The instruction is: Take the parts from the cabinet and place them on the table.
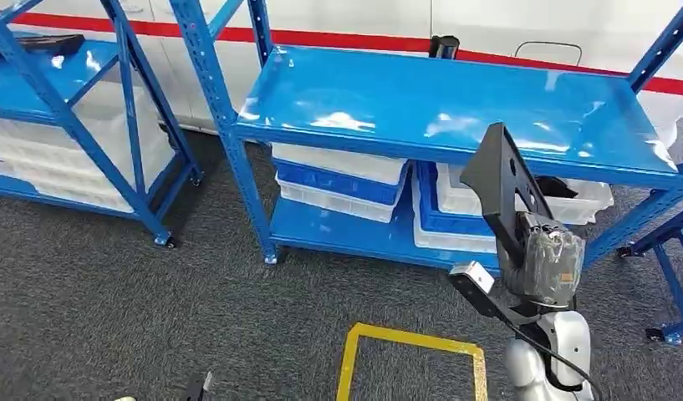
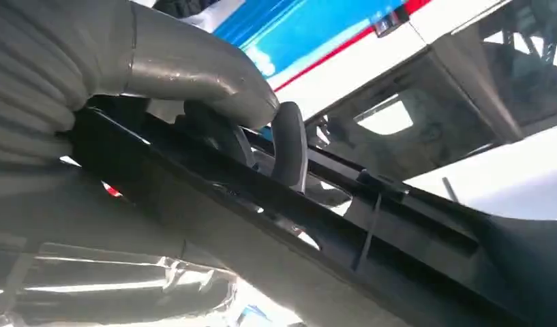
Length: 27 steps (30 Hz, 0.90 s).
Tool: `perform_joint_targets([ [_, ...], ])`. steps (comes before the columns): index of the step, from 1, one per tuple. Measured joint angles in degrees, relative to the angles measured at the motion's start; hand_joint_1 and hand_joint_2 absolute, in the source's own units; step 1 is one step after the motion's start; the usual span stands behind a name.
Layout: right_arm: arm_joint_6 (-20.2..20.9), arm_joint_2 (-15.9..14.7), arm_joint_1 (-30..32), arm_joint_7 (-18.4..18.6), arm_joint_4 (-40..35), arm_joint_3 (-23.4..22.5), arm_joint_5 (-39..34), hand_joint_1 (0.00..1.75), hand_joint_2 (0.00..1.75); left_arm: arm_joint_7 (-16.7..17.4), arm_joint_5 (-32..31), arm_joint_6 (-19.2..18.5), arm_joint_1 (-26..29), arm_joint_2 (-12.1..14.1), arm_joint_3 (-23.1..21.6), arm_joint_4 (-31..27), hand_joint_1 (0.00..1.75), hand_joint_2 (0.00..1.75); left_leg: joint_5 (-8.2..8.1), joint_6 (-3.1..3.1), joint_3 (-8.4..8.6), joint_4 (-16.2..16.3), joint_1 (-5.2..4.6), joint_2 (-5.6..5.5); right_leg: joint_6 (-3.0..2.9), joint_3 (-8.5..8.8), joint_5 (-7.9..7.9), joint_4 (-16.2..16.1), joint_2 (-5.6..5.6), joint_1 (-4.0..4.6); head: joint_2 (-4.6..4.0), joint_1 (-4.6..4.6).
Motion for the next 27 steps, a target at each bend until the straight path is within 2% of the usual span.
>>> perform_joint_targets([
  [1, 0.0, 0.0, 0.0, 0.0, 0.1, 0.0, 0.0, 1.75, 1.75, 0.0, 0.0, 0.0, 0.1, 0.0, 0.0, 0.0, 0.00, 1.75, 0.71, 0.20, -0.89, 0.1, -0.23, 0.01, -0.18, -1.07, -2.37, 4.5, 0.07, 0.08, 0.00, 0.04],
  [2, 0.0, 0.0, 0.0, 0.0, 0.2, 0.0, 0.0, 1.75, 1.75, 0.0, 0.1, 0.0, 0.1, 0.0, 0.0, 0.0, 0.00, 1.75, 1.45, 0.32, -1.93, 0.2, -0.43, 0.04, 0.09, -1.81, -3.49, 8.6, 0.08, 0.21, 0.00, 0.16],
  [3, 0.0, -0.1, 0.0, 0.0, 0.3, 0.0, 0.0, 1.75, 1.75, 0.0, 0.1, -0.1, 0.1, -0.1, 0.0, 0.0, 0.00, 1.75, 2.07, 0.31, -2.90, 0.3, -0.60, 0.04, 0.53, -1.65, -3.17, 10.5, 0.08, 0.32, 0.00, 0.15],
  [4, 0.0, -0.1, 0.0, 0.0, 0.4, 0.1, 0.0, 1.75, 1.75, -0.1, 0.1, -0.1, 0.1, -0.1, 0.0, 0.0, 0.00, 1.75, 2.70, 0.27, -3.96, 0.5, -0.71, 0.05, 1.16, -0.35, -1.69, 10.1, 0.08, 0.44, 0.00, 0.13],
  [5, 0.0, 0.0, 0.0, 0.0, 0.4, 0.1, 0.0, 1.75, 1.75, -0.2, 0.1, -0.1, 0.1, -0.1, 0.0, 0.0, 0.00, 1.75, 3.30, 0.18, -4.98, 0.8, -0.76, 0.04, 1.69, 2.03, 0.28, 7.4, 0.07, 0.57, 0.00, 0.18],
  [6, 0.0, -0.1, 0.0, 0.0, 0.4, 0.1, 0.0, 1.75, 1.75, -0.2, 0.2, -0.2, 0.1, -0.1, 0.0, 0.0, 0.00, 1.75, 3.86, 0.03, -5.89, 1.1, -0.81, 0.01, 1.82, 5.32, 1.62, 3.0, 0.07, 0.67, 0.00, 0.18],
  [7, 0.0, 0.0, -0.2, 0.0, 0.4, 0.1, 0.0, 1.75, 1.75, -0.3, 0.2, -0.3, 0.1, 0.0, 0.0, 0.0, 0.00, 1.75, 4.36, -0.21, -6.50, 1.5, -0.82, -0.05, 1.32, 9.27, 1.23, -2.3, 0.07, 0.80, 0.00, 0.18],
  [8, 0.0, 0.0, -0.5, 0.0, 0.4, 0.1, 0.0, 1.75, 1.75, -0.3, 0.2, -0.3, 0.1, 0.0, 0.0, 0.0, 0.00, 1.75, 4.62, -0.53, -7.25, 2.1, -1.23, -0.13, 0.67, 12.89, -0.41, -7.5, 0.03, 1.30, 0.00, 0.22],
  [9, 0.0, 0.0, -0.7, 0.0, 0.4, 0.2, 0.0, 1.75, 1.75, -0.3, 0.3, -0.4, 0.1, 0.0, 0.0, 0.0, 0.00, 1.75, 5.22, -0.80, -7.54, 2.2, -1.19, 0.01, 0.19, 13.40, -1.31, -9.0, 0.12, 1.30, 0.00, -0.04],
  [10, 0.0, 0.0, -0.7, 0.0, 0.6, 0.2, 0.0, 1.75, 1.75, -0.4, 0.3, -0.4, 0.1, 0.0, 0.0, 0.0, 0.00, 1.75, 5.92, -1.04, -7.58, 2.0, -1.07, 0.04, 0.01, 12.36, -0.93, -8.8, 0.12, 1.38, 0.00, -0.04],
  [11, 0.0, 0.0, -0.9, 0.0, 0.7, 0.2, 0.0, 1.75, 1.75, -0.4, 0.4, -0.4, 0.2, 0.0, 0.0, 0.0, 0.00, 1.75, 6.47, -1.44, -7.62, 1.7, -0.89, 0.05, -0.46, 12.04, -0.65, -8.6, 0.13, 1.52, 0.00, -0.13],
  [12, 0.0, 0.1, -1.0, 0.0, 0.8, 0.2, 0.0, 1.75, 1.75, -0.4, 0.6, -0.4, 0.3, 0.1, 0.0, 0.0, 0.00, 1.75, 6.87, -1.90, -8.02, 1.6, -0.95, -0.07, -1.15, 11.65, 0.18, -8.9, 0.07, 0.97, 0.00, 0.07],
  [13, 0.0, 0.2, -1.3, 0.0, 0.9, 0.3, 0.0, 1.75, 1.75, -0.4, 0.7, -0.4, 0.3, 0.2, 0.0, 0.0, 0.00, 1.75, 4.95, -2.39, -8.61, 2.4, -0.61, -0.32, -1.60, 11.17, 0.98, -9.0, -0.16, 0.70, 0.00, 0.15],
  [14, 0.1, 0.3, -1.4, 0.0, 1.0, 0.3, 0.0, 1.75, 1.75, -0.4, 0.7, -0.4, 0.4, 0.2, 0.0, 0.0, 0.00, 1.75, 1.38, -2.79, -9.26, 4.3, -0.45, -0.31, -2.32, 10.41, 1.63, -9.0, -0.22, 0.63, 0.00, -0.22],
  [16, 0.1, 0.3, -1.4, 0.0, 1.1, 0.4, 0.0, 1.75, 1.75, -0.4, 0.7, -0.4, 0.4, 0.3, 0.0, 0.0, 0.00, 1.75, -5.50, -3.57, -10.94, 12.0, 0.15, -0.29, -2.36, 8.92, 3.17, -8.9, -0.27, 0.63, 0.00, -0.37],
  [17, 0.1, 0.3, -1.4, 0.0, 1.2, 0.5, 0.0, 1.75, 1.75, -0.4, 0.7, -0.4, 0.4, 0.3, 0.0, 0.0, 0.00, 1.75, -7.00, -3.93, -11.65, 16.2, 0.42, -0.27, -2.24, 7.93, 3.93, -8.8, -0.27, 0.60, 0.00, -0.41],
  [18, 0.2, 0.3, -1.4, 0.0, 1.3, 0.5, 0.0, 1.75, 1.75, -0.4, 0.7, -0.4, 0.4, 0.3, 0.0, 0.0, 0.00, 1.75, -6.58, -4.20, -11.67, 18.9, 0.71, -0.28, -2.08, 6.95, 4.61, -8.7, -0.28, 0.52, 0.00, -0.44],
  [19, 0.2, 0.3, -1.4, 0.0, 1.5, 0.5, 0.0, 1.75, 1.75, -0.4, 0.7, -0.4, 0.4, 0.3, 0.0, 0.0, 0.00, 1.75, -4.62, -4.44, -10.67, 19.2, 0.99, -0.26, -1.75, 5.98, 5.21, -8.5, -0.28, 0.37, 0.00, -0.41],
  [20, 0.2, 0.4, -1.4, 0.0, 1.6, 0.5, -0.1, 1.75, 1.75, -0.4, 0.7, -0.4, 0.4, 0.3, 0.0, 0.0, 0.00, 1.75, -2.40, -4.62, -8.73, 17.4, 1.26, -0.26, -1.41, 5.13, 5.73, -8.3, -0.30, 0.19, 0.00, -0.41],
  [21, 0.3, 0.4, -1.4, 0.0, 1.8, 0.5, -0.2, 1.75, 1.75, -0.4, 0.7, -0.4, 0.4, 0.3, 0.0, 0.0, 0.00, 1.75, -0.63, -4.76, -5.49, 13.6, 1.47, -0.25, -0.96, 4.33, 6.18, -8.1, -0.29, -0.04, 0.00, -0.39],
  [22, 0.3, 0.4, -1.4, 0.0, 1.8, 0.5, -0.3, 1.75, 1.75, -0.4, 0.7, -0.4, 0.4, 0.3, 0.0, 0.0, 0.00, 1.75, -0.67, -4.91, -1.35, 8.4, 1.71, -0.28, -0.64, 3.85, 6.62, -7.9, -0.27, -0.12, 0.00, -0.48],
  [23, 0.4, 0.4, -1.3, 0.0, 1.8, 0.5, -0.4, 1.75, 1.75, -0.4, 0.7, -0.4, 0.2, 0.3, 0.0, 0.0, 0.00, 1.75, -3.09, -5.03, 2.21, 3.2, 1.56, -0.47, -0.15, 3.46, 6.94, -7.7, -0.27, 0.03, 0.00, -0.68],
  [24, 0.4, 0.5, -1.5, 0.0, 2.0, 0.5, -0.5, 1.75, 1.75, -0.4, 0.7, -0.4, 0.2, 0.4, 0.0, 0.0, 0.00, 1.75, -3.85, -4.36, 3.30, 0.9, 1.18, -0.78, 0.47, 3.42, 7.39, -7.7, -0.32, 0.02, 0.00, -0.54],
  [25, 0.6, 0.7, -1.6, 0.0, 2.1, 0.5, -0.5, 1.75, 1.75, -0.5, 0.7, -0.4, 0.2, 0.5, 0.0, 0.0, 0.00, 1.75, -3.67, -3.96, 2.75, 1.1, 0.87, -0.62, 1.07, 3.42, 8.09, -7.9, -0.44, -0.01, 0.00, -0.63],
  [27, 0.7, 0.9, -1.5, 0.0, 2.4, 0.6, -0.5, 1.75, 1.75, -0.5, 0.7, -0.4, 0.2, 0.5, 0.0, 0.0, 0.00, 1.75, -2.71, -2.58, 1.98, 1.1, 0.18, -0.59, 2.23, 3.29, 9.26, -8.6, -0.45, -0.27, 0.00, -0.63],
])
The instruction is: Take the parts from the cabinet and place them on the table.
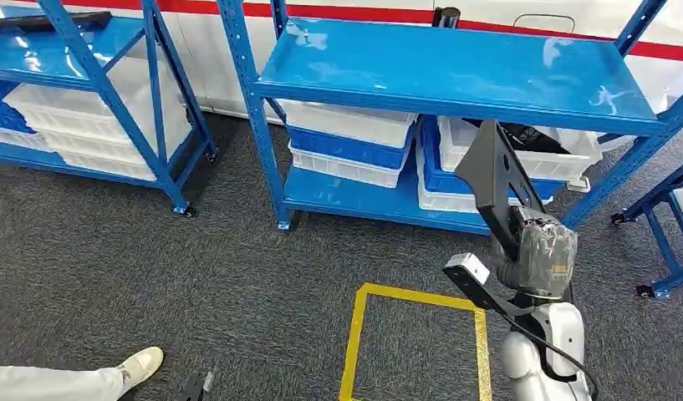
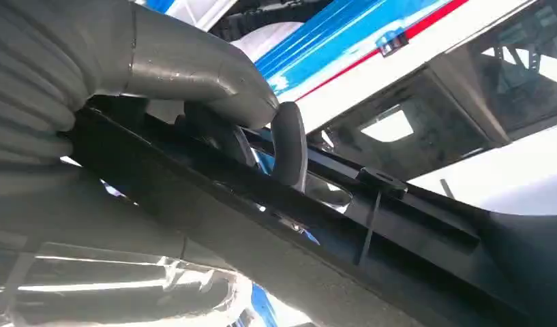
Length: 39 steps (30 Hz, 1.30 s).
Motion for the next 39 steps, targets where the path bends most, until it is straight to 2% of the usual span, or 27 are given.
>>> perform_joint_targets([
  [1, 0.0, 0.1, 0.1, 0.0, 0.3, 0.0, 0.0, 1.75, 1.75, 0.0, 0.0, 0.0, 0.0, 0.0, 0.0, 0.0, 0.00, 1.75, 1.06, 1.11, -0.74, -0.6, 0.49, 0.43, -0.11, -0.58, -0.69, 0.5, 0.00, -0.43, 0.00, 0.07],
  [3, 0.0, 0.2, 0.2, 0.0, 0.5, 0.0, 0.0, 1.75, 1.75, 0.1, -0.1, 0.0, -0.1, 0.2, 0.0, 0.0, 0.00, 1.75, 2.51, 2.30, -2.12, -0.6, 0.24, 0.51, -1.50, -3.00, -6.67, 5.4, 0.28, -0.07, 0.00, 0.57],
  [4, 0.0, 0.2, 0.3, 0.0, 0.6, 0.0, 0.0, 1.75, 1.75, 0.2, -0.2, 0.0, -0.1, 0.2, 0.0, 0.0, 0.00, 1.75, 3.39, 2.45, -3.15, -0.5, 0.03, 0.54, -1.96, -4.13, -9.98, 10.3, 0.39, 0.12, 0.00, 0.79],
  [5, 0.0, 0.2, 0.5, 0.1, 0.7, -0.2, 0.2, 1.75, 1.75, 0.3, -0.4, -0.1, -0.1, 0.2, 0.0, 0.0, 0.00, 1.75, 4.16, 2.60, -4.19, -0.5, -0.21, 0.54, -1.99, -5.06, -11.93, 14.8, 0.47, 0.30, 0.00, 0.83],
  [6, 0.0, 0.2, 0.8, 0.1, 0.7, -0.2, 0.3, 1.75, 1.75, 0.4, -0.5, -0.2, -0.1, 0.2, 0.0, 0.0, 0.00, 1.75, 4.87, 2.65, -5.13, -0.5, -0.43, 0.54, -1.62, -5.30, -12.33, 17.9, 0.52, 0.45, 0.00, 0.94],
  [7, 0.0, 0.2, 1.2, 0.1, 0.7, -0.4, 0.5, 1.75, 1.75, 0.4, -0.5, -0.2, -0.1, 0.2, 0.0, 0.0, 0.00, 1.75, 5.60, 2.65, -6.13, -0.4, -0.61, 0.55, -1.14, -4.54, -11.44, 18.8, 0.52, 0.60, 0.00, 0.98],
  [9, 0.0, 0.3, 1.6, 0.1, 0.7, -0.6, 0.8, 1.75, 1.75, 0.4, -0.6, -0.3, -0.1, 0.2, 0.0, 0.0, 0.00, 1.75, 6.97, 2.50, -7.94, -0.3, -0.83, 0.54, -0.38, 0.18, -8.05, 13.8, 0.52, 0.92, 0.00, 1.05],
  [10, 0.0, 0.3, 1.6, 0.1, 0.7, -0.7, 0.9, 1.75, 1.75, 0.4, -0.6, -0.3, -0.1, 0.2, 0.0, 0.0, 0.00, 1.75, 7.66, 2.32, -8.71, -0.2, -0.91, 0.53, -0.66, 3.94, -7.43, 8.9, 0.51, 1.12, 0.00, 1.05],
  [12, 0.0, 0.4, 1.6, 0.1, 0.2, -0.8, 0.9, 1.75, 1.75, 0.4, -0.8, -0.4, -0.1, 0.2, 0.0, 0.0, 0.00, 1.75, 8.68, 1.78, -9.59, 0.2, -1.34, 0.57, -2.22, 11.12, -10.33, -1.6, 0.47, 1.76, 0.00, 1.05],
  [14, 0.0, 0.4, 1.8, 0.1, 0.1, -1.0, 0.9, 1.75, 1.75, 0.5, -1.0, -0.5, -0.1, 0.2, 0.0, 0.0, 0.00, 1.75, 9.99, 1.14, -9.69, -0.2, -0.97, 0.69, -2.73, 9.52, -9.83, -1.1, 0.52, 1.93, 0.00, 0.79],
  [15, 0.0, 0.4, 2.0, 0.1, 0.1, -1.1, 1.0, 1.75, 1.75, 0.6, -1.0, -0.5, 0.0, 0.2, 0.0, 0.0, 0.00, 1.75, 10.64, 0.61, -9.73, -0.5, -0.87, 0.65, -3.41, 9.19, -9.30, -1.1, 0.50, 2.00, 0.00, 0.59],
  [16, 0.0, 0.4, 2.1, 0.1, 0.0, -1.1, 1.0, 1.75, 1.75, 0.7, -1.0, -0.5, 0.0, 0.4, 0.0, 0.0, 0.00, 1.75, 10.31, 0.21, -10.19, -0.3, -0.70, 0.53, -4.02, 8.67, -8.33, -1.4, 0.39, 1.20, 0.00, 0.85],
  [18, 0.0, 0.5, 2.2, 0.1, -0.1, -1.2, 1.0, 1.75, 1.75, 0.8, -1.1, -0.6, 0.0, 0.4, -0.1, 0.0, 0.00, 1.75, 2.98, -0.83, -11.63, 4.1, -0.30, 0.33, -5.08, 7.33, -6.90, -1.4, 0.20, 1.29, 0.00, 0.31],
  [19, 0.0, 0.5, 2.3, 0.1, -0.2, -1.2, 1.0, 1.75, 1.75, 0.9, -1.1, -0.6, 0.0, 0.4, -0.1, 0.0, 0.00, 1.75, -0.68, -1.26, -12.48, 8.1, -0.02, 0.32, -5.09, 6.78, -6.16, -1.4, 0.19, 1.29, 0.00, 0.26],
  [20, 0.0, 0.5, 2.4, 0.1, -0.2, -1.3, 1.0, 1.75, 1.75, 0.9, -1.1, -0.6, 0.0, 0.4, -0.1, 0.0, 0.00, 1.75, -3.32, -1.67, -13.34, 12.7, 0.17, 0.34, -5.02, 5.85, -5.30, -1.3, 0.21, 1.30, 0.00, 0.22],
  [21, 0.0, 0.5, 2.6, 0.1, -0.2, -1.4, 1.0, 1.75, 1.75, 0.9, -1.2, -0.6, 0.0, 0.4, -0.1, 0.0, 0.00, 1.75, -4.03, -1.97, -13.75, 16.4, 0.36, 0.33, -4.92, 4.81, -4.51, -1.1, 0.21, 1.30, 0.00, 0.22],
  [23, 0.0, 0.5, 3.1, 0.1, -0.2, -1.7, 1.0, 1.75, 1.75, 0.9, -1.2, -0.7, 0.0, 0.4, -0.2, 0.0, 0.00, 1.75, -0.82, -2.30, -11.88, 17.5, 0.80, 0.36, -4.44, 2.79, -3.37, -0.7, 0.21, 1.16, 0.00, 0.17],
  [25, 0.0, 0.5, 3.4, 0.1, -0.4, -1.9, 1.0, 1.75, 1.75, 0.9, -1.3, -0.7, -0.1, 0.4, -0.6, 0.0, 0.00, 1.75, 2.13, -2.30, -5.70, 10.4, 1.06, 0.35, -3.84, 0.93, -2.49, 0.1, 0.23, 0.87, 0.00, 0.15],
  [27, 0.0, 0.5, 3.5, 0.1, -0.9, -2.1, 1.0, 1.75, 1.75, 0.9, -1.6, -0.7, -0.4, 0.5, -0.9, 0.0, 0.00, 1.75, -0.93, -1.89, 1.61, 0.4, 0.78, 0.05, -2.98, 0.11, -1.91, 0.8, 0.20, 1.05, 0.00, -0.02],
  [29, 0.0, 0.5, 3.4, 0.1, -0.9, -2.2, 1.0, 1.75, 1.75, 0.8, -1.6, -0.7, -0.4, 0.6, -1.0, 0.0, 0.00, 1.75, -1.17, -0.89, 1.25, -0.2, 0.22, -0.03, -1.92, 0.03, -0.89, 0.6, -0.03, 0.96, 0.00, 0.04],
  [31, 0.0, 0.6, 3.7, 0.1, -0.9, -2.3, 1.0, 1.75, 1.75, 0.8, -1.6, -0.7, -0.3, 0.5, -1.1, 0.0, 0.00, 1.75, 0.20, 0.52, -0.09, -0.8, -0.05, 0.21, -0.92, -0.23, 0.32, 0.1, 0.03, 0.88, 0.00, 0.05],
  [32, 0.0, 0.6, 4.0, 0.1, -0.9, -2.4, 1.0, 1.75, 1.75, 0.8, -1.6, -0.7, -0.5, 0.4, -1.1, 0.0, 0.00, 1.75, 1.13, 1.20, -0.02, -0.9, 0.25, 0.55, -1.32, -1.10, -1.47, 1.2, 0.18, 0.56, 0.00, 0.09],
  [33, 0.0, 0.5, 4.0, 0.1, -0.9, -2.4, 1.0, 1.75, 1.75, 0.8, -1.6, -0.7, -0.5, 0.5, -1.1, 0.0, 0.00, 1.75, 1.83, 1.94, -1.02, -0.9, 0.19, 0.54, -2.08, -2.41, -4.56, 3.6, 0.26, 0.71, 0.00, 0.46],
  [34, 0.0, 0.4, 4.0, 0.1, -0.9, -2.5, 1.0, 1.75, 1.75, 0.8, -1.6, -0.7, -0.4, 0.6, -1.1, 0.0, 0.00, 1.75, 2.62, 2.12, -1.97, -0.9, 0.11, 0.61, -2.65, -3.59, -8.10, 7.9, 0.41, 0.72, 0.00, 0.98],
  [36, 0.0, 0.3, 4.2, 0.1, -0.9, -2.6, 1.0, 1.75, 1.75, 0.8, -1.7, -0.7, -0.4, 0.7, -1.1, 0.0, 0.00, 1.75, 4.08, 2.26, -3.97, -0.8, -0.13, 0.67, -2.52, -5.33, -12.03, 16.4, 0.52, 0.74, 0.00, 1.03],
  [37, 0.0, 0.2, 4.4, 0.1, -0.9, -2.6, 1.0, 1.75, 1.75, 0.8, -1.7, -0.7, -0.4, 0.6, -1.1, 0.0, 0.00, 1.75, 4.80, 2.21, -4.93, -0.7, -0.21, 0.68, -1.96, -5.18, -11.66, 18.6, 0.52, 0.77, 0.00, 1.13],
  [39, 0.0, 0.2, 4.5, 0.1, -0.9, -2.6, 1.0, 1.75, 1.75, 0.8, -1.7, -0.7, -0.4, 0.6, -1.1, 0.0, 0.00, 1.75, 5.95, 1.93, -6.83, -0.6, -0.21, 0.70, -0.59, -1.73, -8.27, 16.1, 0.52, 0.76, 0.00, 1.16],
])
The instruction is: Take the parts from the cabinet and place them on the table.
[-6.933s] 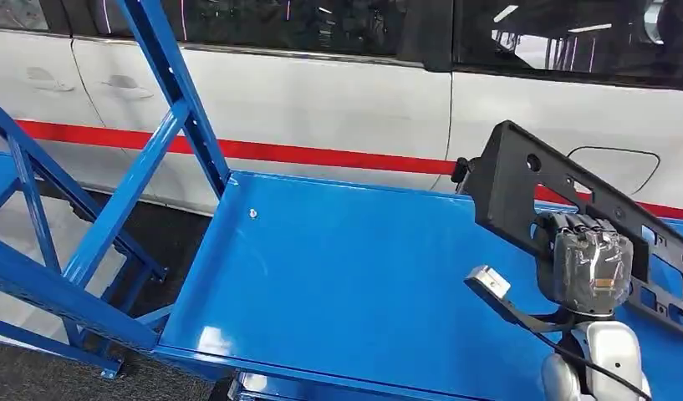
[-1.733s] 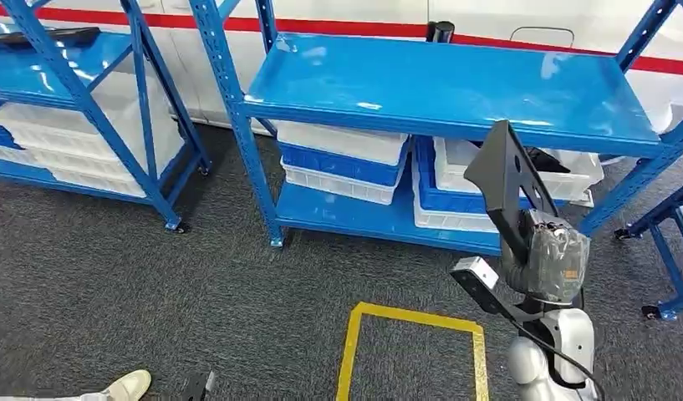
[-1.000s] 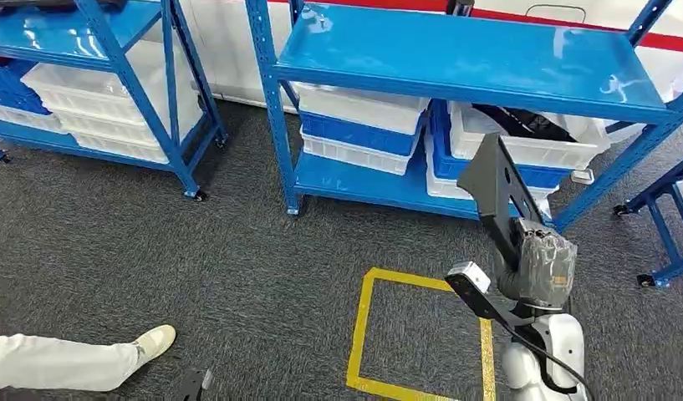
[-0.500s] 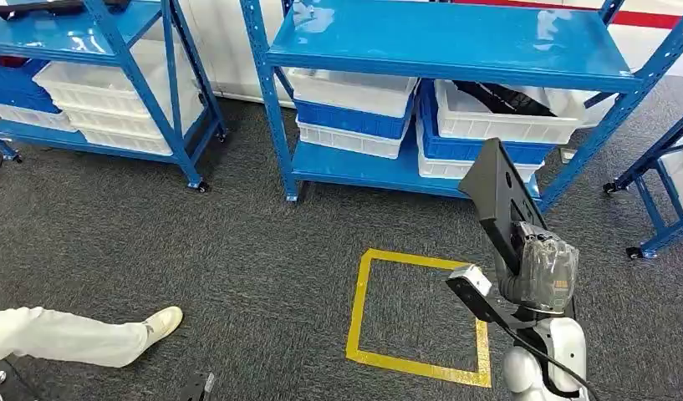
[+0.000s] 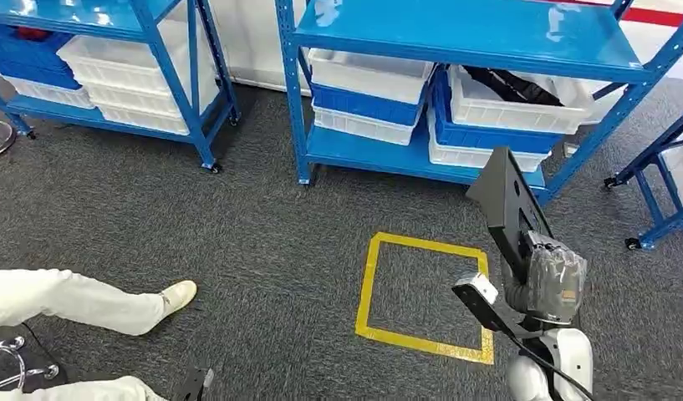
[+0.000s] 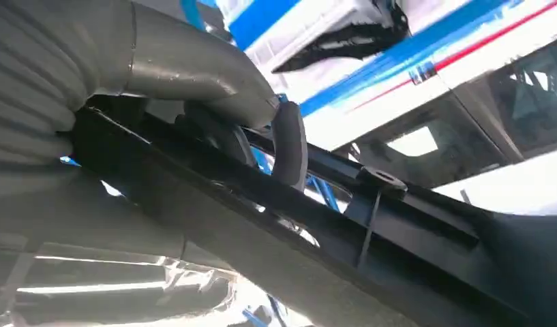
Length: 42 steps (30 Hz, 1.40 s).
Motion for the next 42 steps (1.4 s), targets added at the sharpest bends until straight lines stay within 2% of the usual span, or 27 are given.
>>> perform_joint_targets([
  [1, 0.0, 0.0, 0.0, -0.1, 0.0, 0.0, -0.2, 1.75, 1.75, -0.1, 0.0, 0.0, 0.0, 0.0, 0.0, 0.0, 0.00, 1.75, 0.64, -0.27, -0.92, 0.2, 0.00, -0.02, 0.24, 3.74, 1.43, -4.8, -0.01, 0.00, 0.00, 0.04],
  [2, 0.0, 0.0, -0.1, -0.2, -0.1, 0.0, -1.2, 1.75, 1.75, -0.4, 0.0, 0.0, 0.0, 0.0, 0.0, 0.0, 0.00, 1.75, 1.11, -0.57, -1.37, 0.5, -0.10, 0.28, -0.34, 8.39, 0.67, -11.1, -0.83, 0.06, 0.00, 0.02],
  [4, 0.2, 0.0, -0.5, -0.6, -0.1, 0.0, -2.5, 1.75, 1.75, -0.6, 0.0, 0.1, 0.1, 0.0, 0.0, 0.0, 0.00, 1.75, 1.34, -0.85, -1.77, 1.0, -0.48, 0.40, -1.18, 12.62, -1.78, -17.4, -1.86, 0.68, 0.00, 0.29],
  [5, 0.4, 0.0, -0.5, -1.1, -0.1, 0.0, -3.7, 1.75, 1.75, -0.6, 0.1, 0.2, 0.1, 0.1, 0.0, 0.0, 0.00, 1.75, 1.85, -1.34, -1.68, 0.9, -0.42, 0.76, -1.59, 11.41, -1.90, -17.1, -1.64, 0.57, 0.00, -0.26],
  [8, 1.1, -0.2, -0.6, -1.8, -0.2, -0.2, -5.4, 1.75, 1.75, -0.6, 0.1, 0.2, 0.2, 0.2, 0.0, 0.0, 0.00, 1.75, 2.74, -2.67, -1.84, 0.6, 0.22, 1.64, -3.23, 10.63, -0.77, -17.3, -0.67, 0.70, 0.00, -0.17],
  [9, 1.1, -0.2, -0.6, -1.9, -0.3, -0.2, -5.6, 1.75, 1.75, -0.6, 0.1, 0.2, 0.2, 0.2, 0.0, 0.0, 0.00, 1.75, 1.50, -2.95, -2.37, 1.3, 0.49, 1.14, -3.65, 10.46, -0.24, -17.3, -0.50, 0.47, 0.00, -0.09],
  [10, 1.1, -0.2, -0.7, -2.0, -0.3, -0.2, -5.6, 1.75, 1.75, -0.6, 0.1, 0.2, 0.3, 0.2, 0.0, 0.0, 0.00, 1.75, -1.19, -3.20, -2.98, 3.2, 0.54, 0.58, -4.18, 10.25, 0.21, -17.3, -0.08, 0.43, 0.00, -0.52],
  [12, 1.1, -0.3, -0.5, -2.0, -0.4, -0.3, -5.8, 1.75, 1.75, -0.6, 0.3, 0.2, 0.5, 0.2, 0.0, 0.0, 0.00, 1.75, -7.35, -3.79, -5.55, 11.5, 0.75, 0.16, -4.45, 9.22, 1.14, -17.2, 0.54, 0.48, 0.00, -0.66],
  [14, 1.1, -0.4, -0.1, -2.1, -0.5, -0.4, -5.9, 1.75, 1.75, -0.8, 0.4, 0.2, 0.6, 0.2, 0.0, 0.0, 0.00, 1.75, -9.19, -4.12, -7.17, 17.9, 0.76, 0.14, -4.26, 8.31, 1.81, -17.0, 1.45, 0.55, 0.00, -0.68],
  [16, 1.1, -0.4, 0.7, -2.1, -0.9, -1.0, -6.3, 1.75, 1.75, -1.3, 0.4, 0.9, 0.8, 0.2, 0.0, 0.0, 0.00, 1.75, -6.50, -3.95, -4.10, 14.5, 0.79, -0.09, -4.02, 7.71, 2.07, -16.7, 2.50, 0.53, 0.00, -0.70],
  [17, 1.1, -0.4, 0.9, -2.2, -1.2, -1.2, -6.6, 1.75, 1.75, -1.9, 0.5, 1.4, 0.9, 0.3, 0.0, 0.0, 0.00, 1.75, -4.32, -3.66, -0.92, 9.5, 0.80, -0.56, -3.98, 7.54, 2.09, -16.4, 3.05, 0.53, 0.00, -0.74],
  [18, 1.2, -0.3, 1.1, -2.4, -1.5, -1.3, -6.9, 1.75, 1.75, -2.4, 0.5, 1.9, 0.9, 0.3, 0.0, 0.0, 0.00, 1.75, -2.54, -3.20, 2.41, 4.2, 0.81, -2.10, -3.96, 7.43, 2.09, -16.2, 3.53, 0.49, 0.00, -0.77],
  [19, 1.2, -0.3, 1.2, -2.6, -1.7, -1.4, -7.0, 1.75, 1.75, -2.9, 0.5, 2.2, 0.9, 0.6, 0.0, 0.0, 0.00, 1.75, -3.86, -2.55, 4.22, 1.7, 1.02, -4.52, -3.72, 6.98, 2.21, -16.1, 3.81, 0.44, 0.00, -0.59],
  [20, 1.2, -0.4, 1.1, -2.7, -1.9, -1.5, -7.2, 1.75, 1.75, -3.1, 0.5, 2.4, 1.1, 0.6, 0.0, 0.0, 0.00, 1.75, -3.43, -2.58, 4.27, 1.0, 0.91, -4.54, -3.36, 6.68, 2.43, -16.0, 4.40, 0.42, 0.00, -0.50],
  [23, 1.2, -0.4, 1.6, -2.9, -2.4, -1.9, -7.3, 1.75, 1.75, -3.4, 0.6, 2.8, 1.1, 0.6, 0.0, 0.0, 0.00, 1.75, -3.30, -1.97, 4.09, 0.6, 0.39, -2.74, -2.10, 6.02, 3.22, -16.4, 6.20, 0.14, 0.00, -0.83],
  [24, 1.2, -0.4, 1.9, -3.0, -2.5, -2.1, -7.3, 1.75, 1.75, -3.8, 0.6, 3.1, 1.1, 0.5, 0.0, 0.0, 0.00, 1.75, -2.70, -1.25, 4.34, -0.5, 1.04, -1.80, -2.03, 5.43, 2.69, -15.7, 5.05, 0.27, 0.00, -0.83],
  [25, 1.2, -0.6, 2.0, -3.1, -2.7, -2.2, -7.4, 1.75, 1.75, -4.3, 0.6, 3.6, 1.1, 0.5, 0.0, 0.0, 0.00, 1.75, -2.52, -0.96, 4.47, -0.8, 0.89, -1.26, -2.08, 4.54, 1.74, -14.2, 2.56, 0.56, 0.00, -0.68],
  [26, 1.2, -0.7, 1.9, -3.1, -2.8, -2.3, -7.4, 1.75, 1.75, -4.7, 0.5, 4.0, 1.2, 0.5, 0.0, 0.0, 0.00, 1.75, -2.37, -0.59, 4.34, -0.8, 0.87, -0.61, -2.40, 2.75, -0.09, -10.7, 1.53, 0.49, 0.00, -0.26],
  [28, 1.0, -1.3, 2.3, -3.1, -2.8, -2.4, -7.5, 1.75, 1.75, -5.7, 0.5, 3.3, 2.0, 0.6, 0.0, 0.0, 0.00, 1.75, -2.35, -0.57, 4.06, -0.8, 0.79, 0.90, -2.55, -1.76, -3.70, -1.2, 1.03, 0.38, 0.00, -0.13],
  [29, 1.0, -1.5, 2.6, -3.1, -2.8, -2.5, -7.6, 1.75, 1.75, -6.0, 0.5, 2.9, 2.5, 0.7, 0.0, 0.0, 0.00, 1.75, -2.35, -0.58, 3.94, -0.7, 0.80, 1.72, -2.15, -3.20, -4.31, 1.9, 0.99, 0.33, 0.00, 0.02],
  [31, 1.0, -2.0, 3.0, -3.1, -2.8, -2.7, -7.7, 1.75, 1.75, -6.3, 0.4, 2.6, 3.2, 0.7, 0.0, 0.0, 0.00, 1.75, -2.36, -0.64, 3.91, -0.6, 0.82, 3.07, -0.97, -1.28, -2.25, -1.4, 0.64, -0.04, 0.00, 0.11],
  [33, 0.9, -2.4, 3.0, -3.1, -3.1, -2.8, -7.8, 1.75, 1.75, -6.5, 0.4, 2.4, 3.3, 0.7, 0.0, 0.0, 0.00, 1.75, -2.64, -1.09, 3.82, 0.0, 1.02, 4.21, 0.33, 4.49, 1.83, -12.2, -1.44, -0.33, 0.00, 0.13],
  [34, 0.9, -2.5, 2.9, -3.1, -3.3, -2.8, -7.9, 1.75, 1.75, -6.7, 0.4, 2.4, 3.3, 0.8, 0.0, 0.0, 0.00, 1.75, -3.00, -1.64, 3.69, 0.6, 0.58, 4.70, 0.28, 6.06, 2.01, -15.9, -4.02, -0.40, 0.00, 0.31],
  [36, 0.8, -2.6, 3.0, -3.1, -3.7, -2.8, -8.0, 1.75, 1.75, -6.8, 0.5, 2.3, 3.4, 1.0, 0.0, 0.0, 0.00, 1.75, -3.03, -2.45, 3.56, 0.8, 0.40, 5.44, -0.92, 5.97, 2.51, -15.4, -2.29, 0.05, 0.00, 0.02],
  [39, 0.8, -3.1, 3.1, -3.1, -3.8, -3.1, -8.2, 1.75, 1.75, -6.8, 0.5, 1.9, 3.4, 1.0, 0.0, 0.0, 0.00, 1.75, -2.86, -3.23, 3.45, 0.8, 0.82, 6.72, -1.95, 5.23, 3.04, -15.4, -0.82, 0.09, 0.00, 0.07],
  [41, 0.8, -3.2, 2.9, -3.1, -4.1, -3.2, -8.3, 1.75, 1.75, -6.8, 0.5, 1.9, 3.6, 1.1, 0.0, 0.0, 0.00, 1.75, -6.34, -3.65, 2.12, 4.3, 1.23, 2.67, -2.52, 5.01, 3.38, -15.4, 0.09, -0.26, 0.00, -0.26],
  [42, 0.8, -3.3, 2.8, -3.3, -4.1, -3.2, -8.3, 1.75, 1.75, -6.8, 0.5, 1.8, 3.8, 1.1, 0.0, 0.0, 0.00, 1.75, -8.72, -3.74, 0.57, 8.2, 1.24, 1.42, -2.87, 4.91, 3.58, -15.4, 0.54, -0.20, 0.00, -0.37],
])
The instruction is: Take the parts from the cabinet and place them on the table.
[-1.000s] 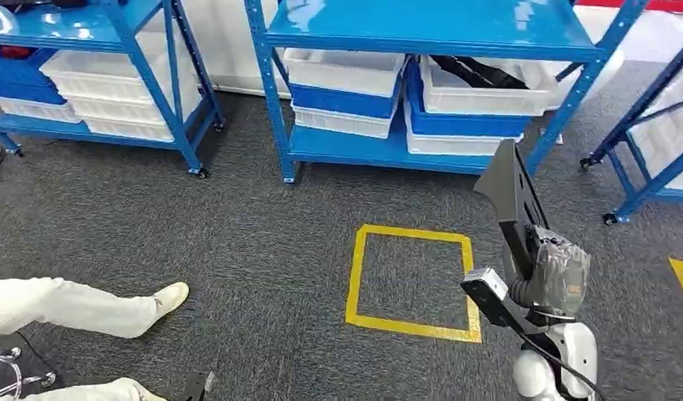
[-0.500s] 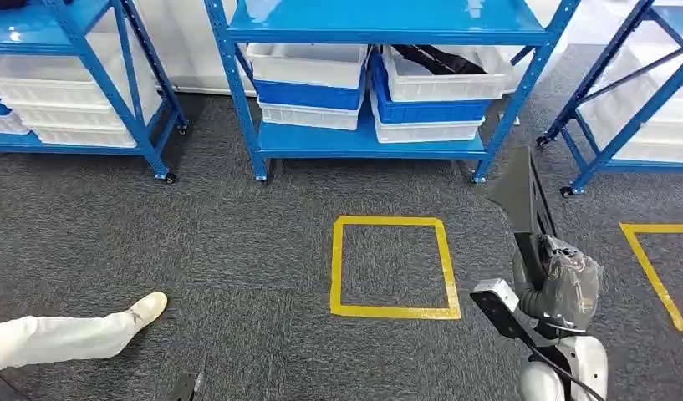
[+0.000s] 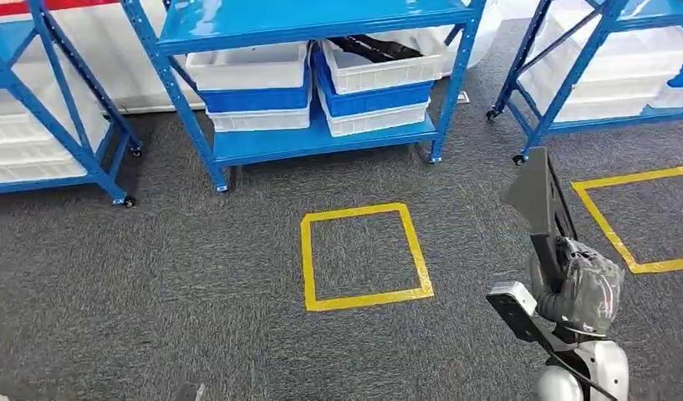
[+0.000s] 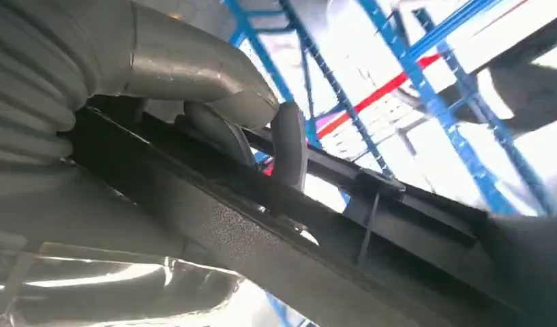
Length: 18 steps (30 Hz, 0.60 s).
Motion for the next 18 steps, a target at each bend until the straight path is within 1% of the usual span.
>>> perform_joint_targets([
  [1, 0.0, -0.1, -0.1, -0.3, 0.0, 0.0, -0.1, 1.75, 1.75, 0.0, 0.0, 0.0, 0.4, 0.0, 0.0, 0.0, 0.00, 1.75, -2.78, -0.07, -2.57, 5.9, -0.01, -1.05, -0.07, -0.22, 0.05, 0.0, 0.76, 0.22, 0.00, -0.07],
  [2, 0.0, -0.1, -0.1, -0.4, 0.0, 0.0, -0.3, 1.75, 1.75, 0.0, 0.1, 0.0, 0.7, 0.0, 0.0, 0.0, 0.00, 1.75, -3.80, -0.01, -4.19, 9.5, -0.02, -1.33, -0.27, -0.40, 0.19, 0.0, 1.51, 0.48, 0.00, -0.09],
  [3, 0.0, -0.2, -0.1, -0.4, 0.0, 0.0, -0.3, 1.75, 1.75, -0.1, 0.1, 0.0, 0.9, 0.0, 0.0, 0.0, 0.00, 1.75, -3.75, 0.04, -4.50, 10.1, -0.02, -1.40, -0.34, -0.45, 0.24, 0.1, 1.82, 0.55, 0.00, -0.06],
  [4, 0.0, -0.5, -0.4, -0.5, 0.0, 0.1, -0.4, 1.75, 1.75, -0.3, 0.1, -0.1, 1.2, 0.0, 0.0, 0.0, 0.00, 1.75, -2.27, 0.45, -3.95, 8.9, -0.03, -1.69, -0.43, -0.55, 0.33, 0.1, 2.93, 0.76, 0.00, -0.11],
  [5, 0.1, -0.8, -0.8, -0.5, 0.0, 0.0, -0.5, 1.75, 1.75, -0.4, 0.0, -0.1, 1.4, 0.1, 0.0, 0.0, 0.00, 1.75, 0.10, 0.85, -2.11, 5.4, -0.09, -2.02, -0.40, -0.55, 0.35, 0.2, 3.71, 0.81, 0.00, -0.06],
  [6, 0.1, -1.3, -1.5, -0.5, 0.1, 0.0, -0.6, 1.75, 1.75, -0.7, -0.1, -0.2, 1.5, 0.1, 0.0, 0.0, 0.00, 1.75, 2.80, 1.33, 0.48, 0.4, -0.12, -2.92, -0.34, -0.48, 0.39, 0.2, 4.47, 0.85, 0.00, -0.20],
  [7, 0.1, -1.7, -2.3, -0.5, 0.2, 0.0, -0.7, 1.75, 1.75, -0.8, -0.4, -0.4, 1.5, 0.2, -0.1, 0.0, 0.00, 1.75, 4.81, 1.89, 2.81, -4.4, -0.14, -5.84, -0.24, -0.50, 0.46, 0.2, 5.07, 0.72, 0.00, -0.17],
  [8, 0.2, -2.2, -3.3, -0.5, 0.3, -0.2, -0.8, 1.75, 1.75, -0.9, -0.6, -0.4, 1.5, 0.5, -0.3, 0.1, 0.00, 1.75, 4.23, 2.30, 3.43, -5.8, 0.00, -8.12, 0.13, -0.81, 0.65, 0.4, 5.59, 1.08, 0.00, -0.09],
  [9, 0.2, -2.8, -4.5, -0.5, 0.5, -0.2, -0.9, 1.75, 1.75, -0.8, -0.6, -0.4, 1.5, 0.5, -0.4, 0.1, 0.00, 1.75, 4.19, 2.12, 3.53, -6.6, -0.18, -7.38, 0.38, -1.15, 0.81, 0.5, 6.12, 0.78, 0.00, 0.01],
  [10, 0.2, -3.3, -5.5, -0.5, 0.7, -0.4, -0.9, 1.75, 1.75, -0.6, -0.7, -0.4, 1.5, 0.5, -0.4, 0.1, 0.00, 1.75, 4.21, 2.17, 3.51, -6.4, -0.58, -6.76, 0.89, -1.58, 1.15, 0.4, 6.83, 0.48, 0.00, -0.11],
  [11, 0.2, -3.9, -6.3, -0.5, 1.0, -0.5, -0.9, 1.75, 1.75, -0.3, -0.6, -0.4, 1.5, 0.5, -0.4, 0.1, 0.00, 1.75, 4.29, 2.30, 3.45, -6.4, -0.82, -6.15, 1.39, -1.80, 1.48, 0.1, 7.61, 0.09, 0.00, -0.09],
  [12, 0.3, -4.7, -7.5, -0.5, 1.4, -0.7, -0.9, 1.75, 1.75, -0.1, -0.6, -0.4, 1.5, 0.4, -0.4, 0.1, 0.00, 1.75, 4.82, 2.76, 3.59, -7.2, -0.70, -5.24, 1.94, -2.08, 1.83, -0.2, 8.41, 0.40, 0.00, -0.06],
  [13, 0.3, -5.4, -8.6, -0.5, 2.0, -0.7, -1.0, 1.75, 1.75, 0.1, -0.6, -0.4, 1.5, 0.2, -0.5, 0.1, 0.00, 1.75, 5.43, 2.81, 3.80, -7.9, -0.35, -4.28, 1.80, -2.84, 1.34, 0.8, 6.15, 0.18, 0.00, -0.02],
  [14, 0.5, -6.1, -10.5, -0.4, 2.8, -0.9, -1.1, 1.75, 1.75, 0.2, -0.5, -0.4, 1.7, 0.3, -0.5, 0.1, 0.00, 1.75, 5.61, 3.17, 3.76, -8.2, -0.46, -3.53, 1.53, -4.18, -0.24, 3.2, 2.98, 0.76, 0.00, 0.34],
  [15, 0.5, -6.3, -12.3, -0.4, 3.5, -0.9, -1.0, 1.75, 1.75, 0.3, -0.6, -0.6, 2.1, 0.4, -0.6, 0.1, 0.00, 1.75, 5.71, 3.40, 3.66, -8.2, -0.55, -2.51, 1.29, -6.12, -2.12, 7.1, 1.57, 0.71, 0.00, 0.79],
  [16, 0.9, -6.6, -14.0, -0.4, 4.4, -0.8, -1.0, 1.75, 1.75, 0.2, -0.6, -0.8, 2.4, 0.3, -0.8, 0.1, 0.00, 1.75, 5.72, 3.41, 3.57, -8.2, -0.69, -1.38, 1.19, -8.45, -4.03, 12.2, 0.77, 0.63, 0.00, 0.74],
  [17, 1.3, -6.9, -15.1, -0.4, 5.1, -0.7, -0.9, 1.75, 1.75, 0.1, -0.6, -1.1, 2.6, 0.3, -1.0, 0.1, 0.00, 1.75, 5.72, 3.41, 3.44, -8.1, -0.75, -0.52, 1.30, -10.07, -5.19, 15.9, 0.46, 0.60, 0.00, 0.79],
  [18, 1.5, -7.2, -15.9, -0.2, 5.8, -0.6, -0.9, 1.75, 1.75, 0.1, -0.7, -1.1, 2.7, 0.3, -1.2, 0.1, 0.00, 1.75, 5.72, 3.41, 3.35, -8.1, -0.74, 0.11, 1.61, -10.90, -5.61, 18.0, 0.29, 0.55, 0.00, 0.88],
])
